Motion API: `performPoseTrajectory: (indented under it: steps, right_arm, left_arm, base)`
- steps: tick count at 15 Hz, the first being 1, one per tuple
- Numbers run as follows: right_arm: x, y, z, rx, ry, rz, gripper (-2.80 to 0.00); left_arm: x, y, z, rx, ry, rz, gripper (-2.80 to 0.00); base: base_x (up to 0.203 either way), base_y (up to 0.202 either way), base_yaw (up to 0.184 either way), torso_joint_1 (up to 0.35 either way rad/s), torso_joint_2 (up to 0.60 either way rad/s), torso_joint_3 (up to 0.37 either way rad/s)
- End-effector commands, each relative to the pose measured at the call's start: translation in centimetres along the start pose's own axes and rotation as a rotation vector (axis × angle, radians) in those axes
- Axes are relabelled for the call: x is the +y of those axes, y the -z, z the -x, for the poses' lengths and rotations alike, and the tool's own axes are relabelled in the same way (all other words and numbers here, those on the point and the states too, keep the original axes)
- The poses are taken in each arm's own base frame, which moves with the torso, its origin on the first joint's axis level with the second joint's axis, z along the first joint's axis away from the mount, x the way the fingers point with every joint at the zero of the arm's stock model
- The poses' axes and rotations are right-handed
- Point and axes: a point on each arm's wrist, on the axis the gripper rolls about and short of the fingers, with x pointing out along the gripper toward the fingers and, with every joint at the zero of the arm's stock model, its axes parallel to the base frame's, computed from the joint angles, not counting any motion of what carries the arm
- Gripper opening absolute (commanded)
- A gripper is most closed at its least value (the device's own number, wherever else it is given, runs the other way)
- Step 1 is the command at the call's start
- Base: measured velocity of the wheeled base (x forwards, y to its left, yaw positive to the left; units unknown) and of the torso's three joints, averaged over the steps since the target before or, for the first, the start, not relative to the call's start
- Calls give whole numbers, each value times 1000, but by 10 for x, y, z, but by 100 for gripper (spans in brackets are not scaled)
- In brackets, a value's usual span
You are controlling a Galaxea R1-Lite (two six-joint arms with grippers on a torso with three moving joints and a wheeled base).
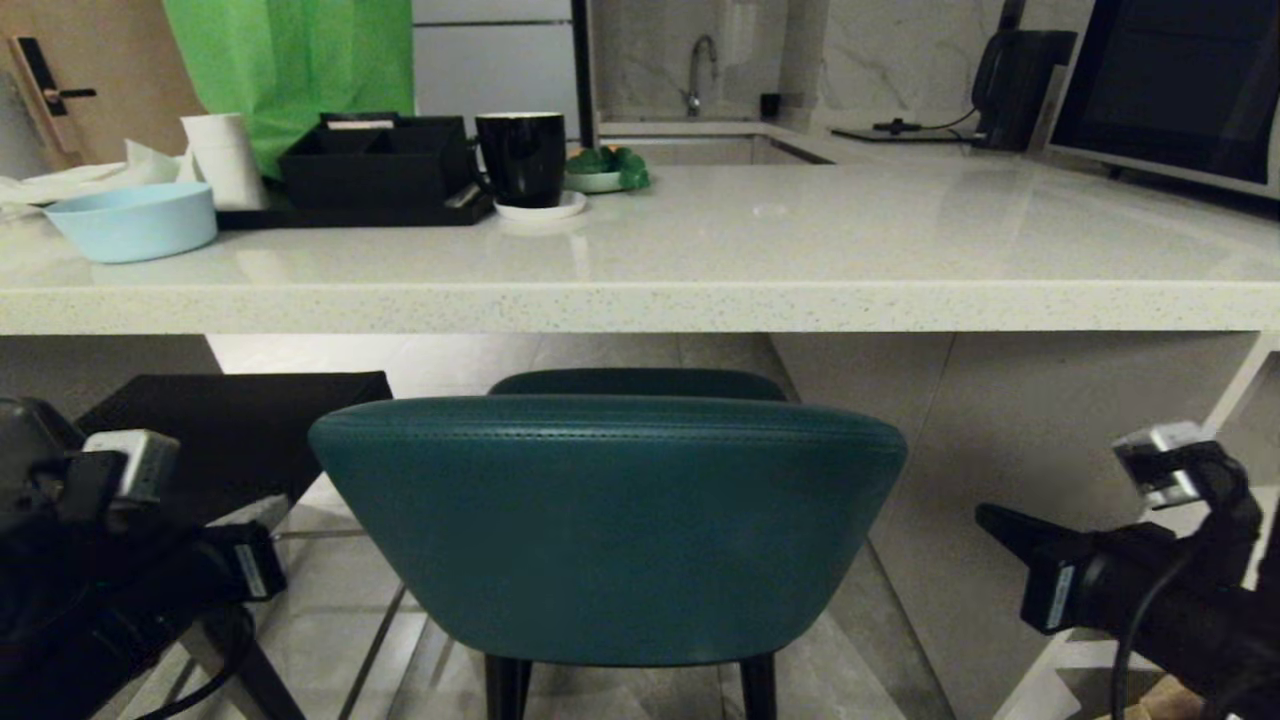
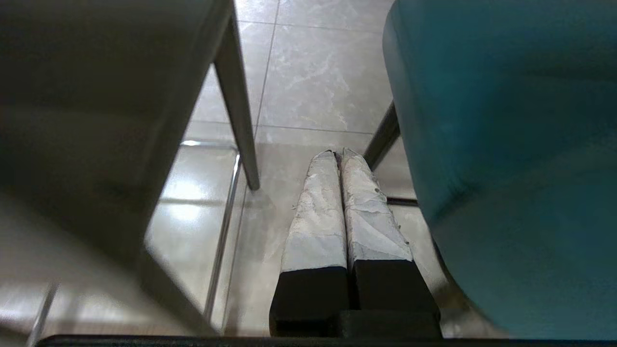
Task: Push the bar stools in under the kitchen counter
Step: Pull the blue chair out from under the dining table
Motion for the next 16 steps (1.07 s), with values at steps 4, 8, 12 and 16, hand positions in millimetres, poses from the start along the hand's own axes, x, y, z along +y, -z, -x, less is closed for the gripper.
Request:
performPoseTrajectory:
  steps: [4,8,12,16]
  right_arm:
    - [16,15,-41,9,26,16,-280]
    - [18,23,-72,-24,96,12,-280]
    - [23,13,-107,-128,154,-7,-280]
    - [28,9,-118,-150,147,9,-280]
  left_arm:
    - [-5,25,-64,-39,-17,-17,-280]
    - [-9,9,-82,-126,-37,-28,-280]
    - [-30,7,-90,-148,7,-35,-280]
    - [-48,8,-97,-158,17,-38,-280]
  base:
    - [0,0,0,0,0,0]
    - [0,0,0,0,0,0]
    - [0,0,0,0,0,0]
    - [0,0,0,0,0,0]
